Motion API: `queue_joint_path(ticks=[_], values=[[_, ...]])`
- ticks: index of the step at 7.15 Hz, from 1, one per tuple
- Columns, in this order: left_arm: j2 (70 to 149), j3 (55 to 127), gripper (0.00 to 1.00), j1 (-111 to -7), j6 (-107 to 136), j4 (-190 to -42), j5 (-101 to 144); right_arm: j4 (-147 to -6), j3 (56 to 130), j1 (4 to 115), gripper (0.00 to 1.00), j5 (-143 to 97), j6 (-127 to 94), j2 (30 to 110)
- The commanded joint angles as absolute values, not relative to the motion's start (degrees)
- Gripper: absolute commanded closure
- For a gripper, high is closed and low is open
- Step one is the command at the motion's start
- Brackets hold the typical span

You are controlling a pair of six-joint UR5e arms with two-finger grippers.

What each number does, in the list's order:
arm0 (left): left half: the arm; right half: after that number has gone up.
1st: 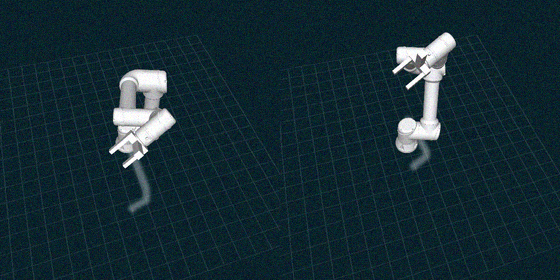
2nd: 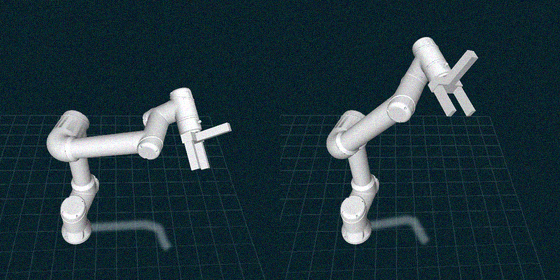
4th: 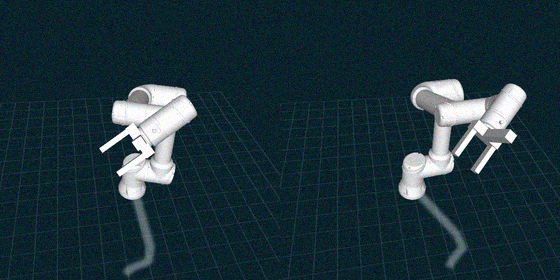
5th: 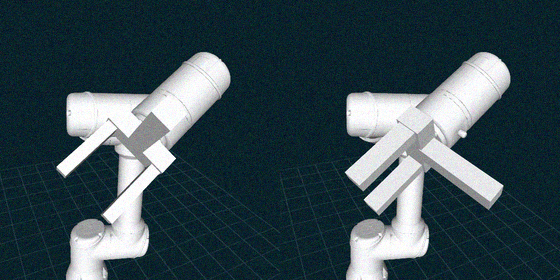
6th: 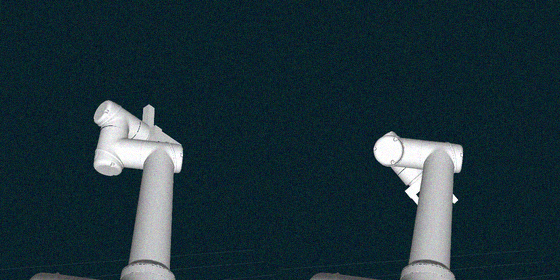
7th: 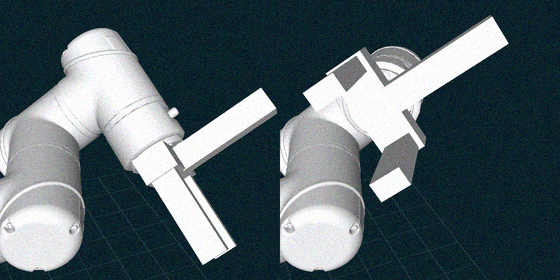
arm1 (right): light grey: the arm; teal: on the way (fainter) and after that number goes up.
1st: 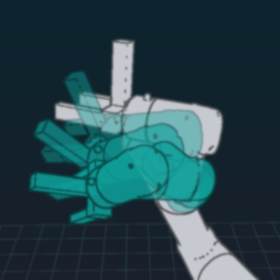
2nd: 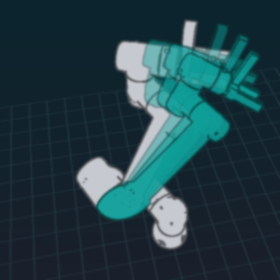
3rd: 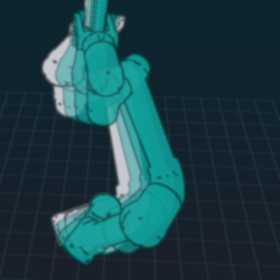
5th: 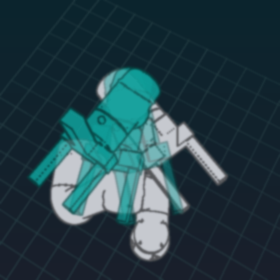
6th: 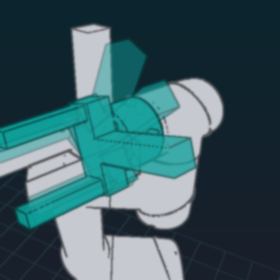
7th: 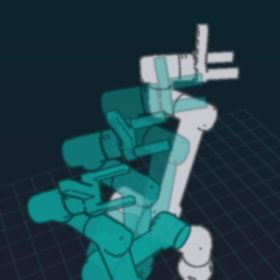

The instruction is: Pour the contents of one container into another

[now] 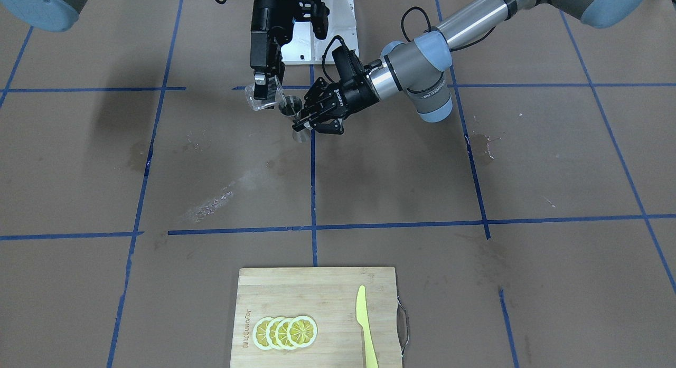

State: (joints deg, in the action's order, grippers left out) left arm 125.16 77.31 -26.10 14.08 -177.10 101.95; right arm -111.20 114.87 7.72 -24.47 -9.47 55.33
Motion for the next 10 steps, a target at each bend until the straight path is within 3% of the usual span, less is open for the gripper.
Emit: queue_joint_path(ticks=[1,8,10], values=[[125.16,77.34,1.0,-26.1,14.06,-177.1,101.95,-111.27,114.52,7.65,1.0,-23.56,-7.66,55.37],[125.16,77.34,1.0,-26.1,14.15,-177.19,101.95,-110.3,114.87,7.73,1.0,-23.99,-7.91,54.5],[125.16,77.34,1.0,-26.1,14.15,-177.19,101.87,-102.36,115.31,8.61,1.0,-26.43,-8.0,54.14]])
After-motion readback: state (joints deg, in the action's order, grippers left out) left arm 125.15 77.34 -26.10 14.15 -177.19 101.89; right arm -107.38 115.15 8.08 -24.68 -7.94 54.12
